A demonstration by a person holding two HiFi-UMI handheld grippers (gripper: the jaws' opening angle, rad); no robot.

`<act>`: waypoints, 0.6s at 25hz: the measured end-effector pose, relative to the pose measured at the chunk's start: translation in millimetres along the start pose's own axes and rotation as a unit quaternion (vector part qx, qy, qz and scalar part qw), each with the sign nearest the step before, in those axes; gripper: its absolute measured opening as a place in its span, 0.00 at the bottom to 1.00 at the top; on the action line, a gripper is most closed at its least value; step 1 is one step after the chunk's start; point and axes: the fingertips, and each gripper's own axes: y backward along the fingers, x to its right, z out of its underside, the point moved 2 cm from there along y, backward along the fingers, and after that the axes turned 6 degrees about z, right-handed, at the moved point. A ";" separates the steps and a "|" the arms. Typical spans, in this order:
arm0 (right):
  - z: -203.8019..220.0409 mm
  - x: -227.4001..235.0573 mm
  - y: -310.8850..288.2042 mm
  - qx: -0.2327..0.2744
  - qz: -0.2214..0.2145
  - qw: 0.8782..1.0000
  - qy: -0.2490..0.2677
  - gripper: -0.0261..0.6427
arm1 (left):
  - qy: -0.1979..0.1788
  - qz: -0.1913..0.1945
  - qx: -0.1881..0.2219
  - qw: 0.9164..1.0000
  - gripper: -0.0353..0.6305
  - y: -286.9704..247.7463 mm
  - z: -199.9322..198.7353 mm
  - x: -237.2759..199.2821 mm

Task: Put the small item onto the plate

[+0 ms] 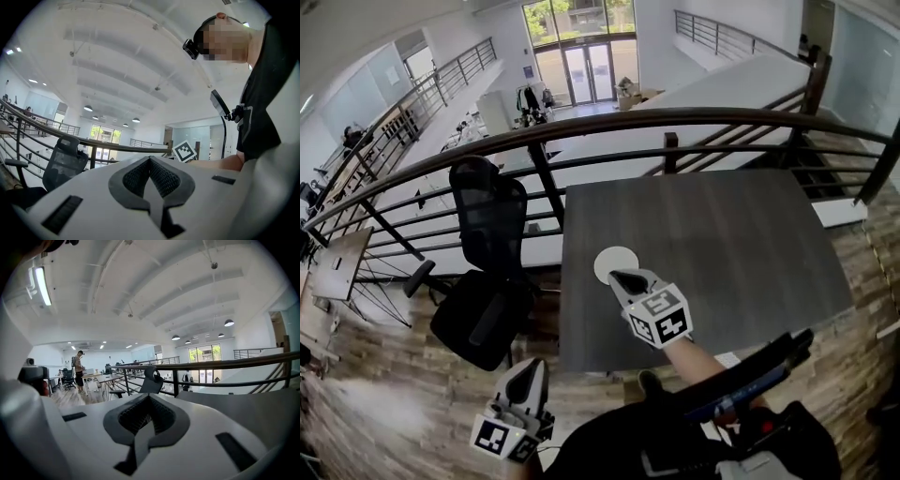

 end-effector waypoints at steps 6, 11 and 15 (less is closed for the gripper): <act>-2.3 -26.1 40.9 0.007 0.026 1.000 -0.003 0.04 | 0.020 0.055 0.026 0.998 0.06 10.2 -10.6 13.0; 2.5 -36.3 82.1 0.018 0.057 0.998 -0.009 0.04 | 0.016 0.070 -0.005 0.997 0.06 24.4 16.0 12.6; -1.8 -42.5 104.0 0.025 0.078 0.997 -0.013 0.04 | 0.021 0.092 -0.010 0.995 0.06 27.1 17.8 14.4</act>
